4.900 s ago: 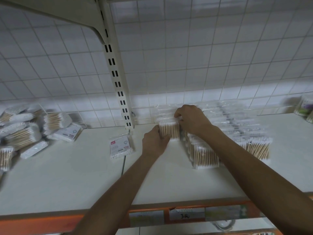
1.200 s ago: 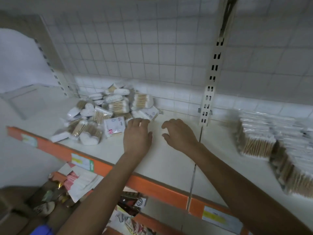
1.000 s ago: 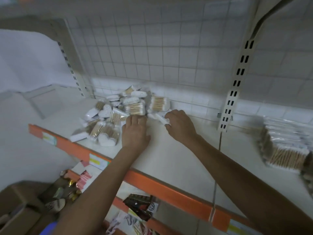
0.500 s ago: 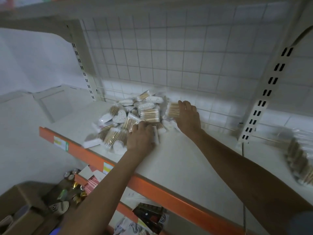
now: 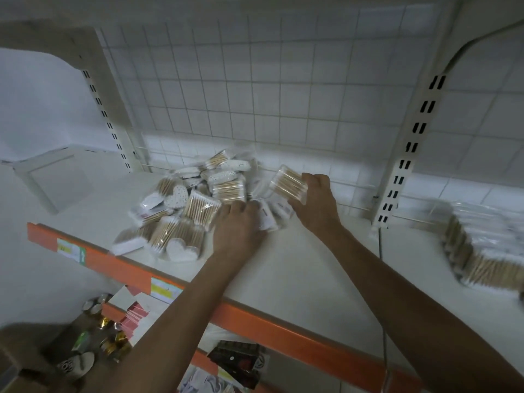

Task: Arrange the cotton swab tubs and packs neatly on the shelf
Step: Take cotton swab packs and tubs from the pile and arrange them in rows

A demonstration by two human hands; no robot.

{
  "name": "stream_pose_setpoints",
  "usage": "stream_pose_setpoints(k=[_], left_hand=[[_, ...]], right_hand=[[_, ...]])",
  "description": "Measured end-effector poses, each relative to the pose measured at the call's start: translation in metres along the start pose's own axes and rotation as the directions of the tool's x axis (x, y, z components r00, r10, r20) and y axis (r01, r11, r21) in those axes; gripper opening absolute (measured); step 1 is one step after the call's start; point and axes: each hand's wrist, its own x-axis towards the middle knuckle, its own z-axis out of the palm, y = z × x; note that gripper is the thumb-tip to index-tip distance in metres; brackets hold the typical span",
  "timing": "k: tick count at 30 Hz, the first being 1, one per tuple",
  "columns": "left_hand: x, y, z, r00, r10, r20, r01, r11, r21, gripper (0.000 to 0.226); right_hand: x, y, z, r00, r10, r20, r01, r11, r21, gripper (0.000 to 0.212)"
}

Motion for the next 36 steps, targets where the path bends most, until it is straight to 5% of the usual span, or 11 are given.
stream_pose_setpoints(k=[14,18,29,31,36], left_hand=[[-0.031,0.145,0.042,0.917,0.353,0.187,-0.262,0.884,-0.387,0.062],[-0.047,0.191,0.054,0.879,0.440,0.186,-0.319,0.831,-0.457,0.071],[-0.090,0.283,0.056,0.830,0.454,0.324,-0.386,0.887,-0.255,0.059],[-0.097,0.296,0.050,0.867,0.411,0.282,-0.359,0.908,-0.216,0.054],[-0.128,0.338,0.012,0.923,0.384,-0.030,-0.359,0.831,-0.424,0.036]], right_hand=[[-0.131,0.065,-0.126,0.929,0.289,-0.232,-0.257,0.953,0.159,0.045],[-0.165,0.079,-0.155,0.891,0.354,-0.284,-0.325,0.935,0.144,0.056],[-0.241,0.100,-0.238,0.892,0.333,-0.305,-0.270,0.935,0.230,0.057],[-0.256,0.108,-0.253,0.891,0.346,-0.292,-0.282,0.929,0.240,0.058],[-0.287,0.129,-0.295,0.869,0.426,-0.251,-0.334,0.880,0.338,0.051]])
